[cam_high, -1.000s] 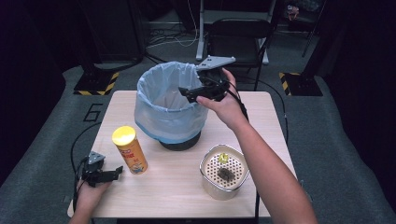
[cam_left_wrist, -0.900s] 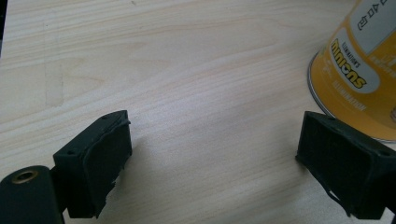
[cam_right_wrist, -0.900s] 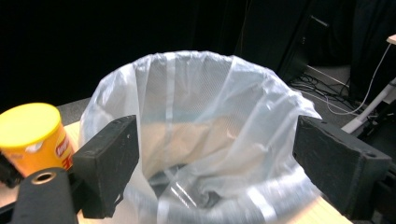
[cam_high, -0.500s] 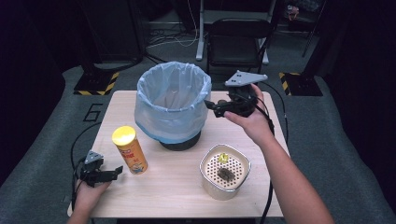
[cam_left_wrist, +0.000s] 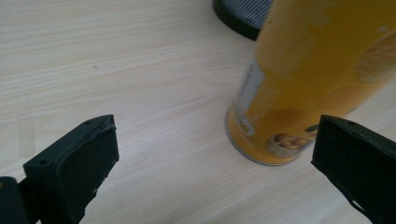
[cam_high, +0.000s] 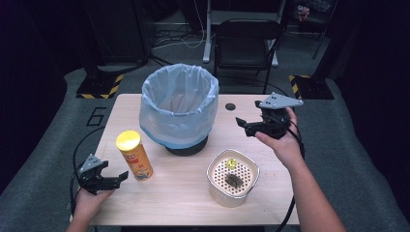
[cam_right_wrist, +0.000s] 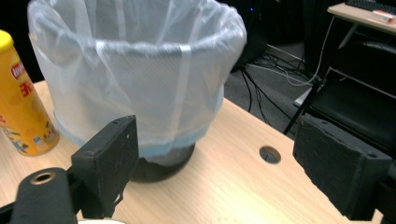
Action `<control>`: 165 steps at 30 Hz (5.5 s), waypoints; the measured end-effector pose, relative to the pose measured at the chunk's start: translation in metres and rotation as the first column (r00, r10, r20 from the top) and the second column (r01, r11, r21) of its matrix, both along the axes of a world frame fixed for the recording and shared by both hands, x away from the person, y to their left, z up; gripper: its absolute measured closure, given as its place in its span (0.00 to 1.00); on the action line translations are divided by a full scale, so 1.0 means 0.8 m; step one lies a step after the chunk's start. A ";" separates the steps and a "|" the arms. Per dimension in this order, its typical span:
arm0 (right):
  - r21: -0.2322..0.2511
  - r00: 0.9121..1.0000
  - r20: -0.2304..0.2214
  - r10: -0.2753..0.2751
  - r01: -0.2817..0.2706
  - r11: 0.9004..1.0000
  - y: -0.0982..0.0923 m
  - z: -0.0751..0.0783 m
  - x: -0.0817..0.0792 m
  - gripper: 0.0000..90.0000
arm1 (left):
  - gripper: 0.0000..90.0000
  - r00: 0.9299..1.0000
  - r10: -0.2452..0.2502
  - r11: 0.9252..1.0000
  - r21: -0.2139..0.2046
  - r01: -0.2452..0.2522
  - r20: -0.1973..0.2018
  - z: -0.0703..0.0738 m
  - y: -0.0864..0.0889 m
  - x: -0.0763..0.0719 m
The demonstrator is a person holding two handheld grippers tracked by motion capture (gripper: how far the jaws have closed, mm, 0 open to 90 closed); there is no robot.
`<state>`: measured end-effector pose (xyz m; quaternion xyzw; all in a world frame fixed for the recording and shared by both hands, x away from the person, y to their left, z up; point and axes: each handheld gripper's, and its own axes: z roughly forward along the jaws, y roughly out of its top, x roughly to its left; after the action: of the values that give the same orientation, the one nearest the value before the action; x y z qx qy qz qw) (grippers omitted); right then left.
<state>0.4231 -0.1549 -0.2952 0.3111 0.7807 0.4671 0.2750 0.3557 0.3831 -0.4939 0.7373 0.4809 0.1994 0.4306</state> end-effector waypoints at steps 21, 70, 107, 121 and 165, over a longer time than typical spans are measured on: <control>0.089 0.997 -0.044 -0.057 0.061 0.994 -0.046 -0.058 -0.036 0.16 | 0.00 0.992 -0.124 0.992 -0.030 0.125 0.036 0.024 -0.041 -0.008; 0.102 0.944 -0.225 -0.241 0.269 0.958 -0.110 -0.180 -0.047 0.17 | 0.27 0.982 -0.174 0.985 0.015 0.174 0.068 0.071 -0.061 0.008; 0.095 0.914 -0.296 -0.278 0.318 0.944 -0.127 -0.213 -0.038 0.18 | 0.27 0.943 -0.331 0.944 0.003 0.331 0.029 0.314 -0.117 0.033; 0.080 0.911 -0.298 -0.285 0.321 0.944 -0.129 -0.218 -0.037 0.18 | 0.27 0.943 -0.323 0.946 0.029 0.322 0.077 0.385 -0.166 0.084; 0.048 0.913 -0.299 -0.277 0.304 0.951 -0.125 -0.226 -0.033 0.19 | 0.18 0.981 -0.196 0.978 0.075 0.196 -0.002 0.311 -0.212 0.174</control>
<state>0.3964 -0.2546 -0.4759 0.5009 0.7348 0.4064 0.2098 0.4951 0.2134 -0.2447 0.7963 0.3969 0.1759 0.4213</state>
